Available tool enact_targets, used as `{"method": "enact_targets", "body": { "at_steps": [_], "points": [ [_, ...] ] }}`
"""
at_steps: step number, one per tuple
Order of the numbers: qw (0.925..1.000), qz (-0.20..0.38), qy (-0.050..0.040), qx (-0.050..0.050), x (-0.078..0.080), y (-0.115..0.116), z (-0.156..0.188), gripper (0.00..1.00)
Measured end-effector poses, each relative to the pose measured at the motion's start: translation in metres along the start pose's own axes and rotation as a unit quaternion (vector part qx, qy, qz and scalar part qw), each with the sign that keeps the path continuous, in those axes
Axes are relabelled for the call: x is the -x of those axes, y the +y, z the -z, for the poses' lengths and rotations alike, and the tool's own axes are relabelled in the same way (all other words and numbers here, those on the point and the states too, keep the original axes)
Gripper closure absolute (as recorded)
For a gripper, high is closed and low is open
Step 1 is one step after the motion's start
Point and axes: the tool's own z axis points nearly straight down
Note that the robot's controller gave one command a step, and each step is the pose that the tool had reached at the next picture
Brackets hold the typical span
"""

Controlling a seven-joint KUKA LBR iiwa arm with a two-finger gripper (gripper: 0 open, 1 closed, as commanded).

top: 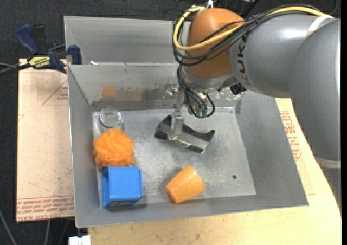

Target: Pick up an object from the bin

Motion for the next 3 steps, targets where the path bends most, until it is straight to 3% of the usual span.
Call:
{"method": "enact_targets", "body": {
  "at_steps": [1,2,3],
  "points": [
    [0.9977,0.068,0.0028,0.000,-0.005,-0.031,-0.001,0.00],
    [0.9978,-0.066,-0.0016,0.001,-0.012,-0.030,-0.014,0.00],
    [0.9967,-0.082,0.0007,0.000,-0.018,-0.033,-0.048,0.00]
  ]
}}
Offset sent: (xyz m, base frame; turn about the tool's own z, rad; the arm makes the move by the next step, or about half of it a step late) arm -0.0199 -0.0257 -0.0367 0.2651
